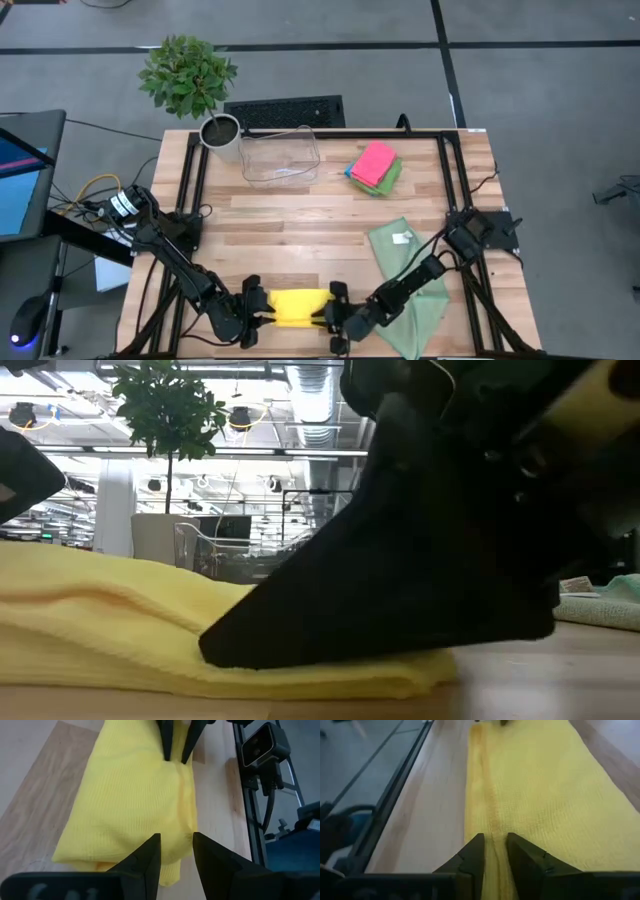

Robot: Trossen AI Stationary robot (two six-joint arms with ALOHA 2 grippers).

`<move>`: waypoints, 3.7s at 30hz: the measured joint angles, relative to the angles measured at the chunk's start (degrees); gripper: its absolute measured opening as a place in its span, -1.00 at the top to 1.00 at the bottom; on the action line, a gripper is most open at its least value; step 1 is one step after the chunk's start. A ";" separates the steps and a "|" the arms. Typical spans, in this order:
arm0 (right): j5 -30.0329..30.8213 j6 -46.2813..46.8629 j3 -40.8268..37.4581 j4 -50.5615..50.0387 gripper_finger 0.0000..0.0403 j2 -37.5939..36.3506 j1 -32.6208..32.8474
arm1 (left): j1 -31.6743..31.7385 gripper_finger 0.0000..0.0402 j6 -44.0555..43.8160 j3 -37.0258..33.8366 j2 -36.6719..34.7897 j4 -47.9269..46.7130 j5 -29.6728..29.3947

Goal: Fold microfiber towels
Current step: Fold the yellow microfiber cloth, then stack the yellow microfiber cloth on the pink microfiber cloth

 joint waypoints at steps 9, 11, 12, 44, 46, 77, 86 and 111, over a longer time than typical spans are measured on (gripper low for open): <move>-0.43 0.23 -0.06 -0.75 0.45 -0.12 -0.11 | 0.03 0.31 -1.78 0.00 -1.68 -2.51 3.38; -0.43 0.19 -0.07 -0.76 0.45 -0.12 -0.11 | -0.43 0.32 -3.81 -0.04 -4.01 -3.46 3.97; -0.44 0.16 -0.09 -0.76 0.45 -0.12 -0.14 | -0.87 0.33 -4.04 -0.04 -5.70 -3.50 3.63; -0.87 -0.38 -0.28 -0.70 0.45 -0.16 -0.87 | -3.64 1.00 -2.38 9.70 14.03 -6.29 -14.92; -0.89 -0.38 -0.28 -0.70 0.45 -0.16 -0.87 | -4.53 1.00 -4.27 9.68 13.17 -9.04 -15.19; 3.35 -4.88 -0.53 -2.42 0.45 -4.15 -1.53 | -5.69 1.00 1.44 9.64 13.78 1.84 -24.09; 3.53 -1.93 -0.35 -3.99 0.45 -3.03 -1.03 | -7.26 1.00 -0.50 9.64 15.87 2.69 -22.22; 3.55 -6.36 -0.55 -6.07 0.45 -8.62 -1.51 | -7.91 1.00 -4.74 9.79 15.67 -12.23 -18.51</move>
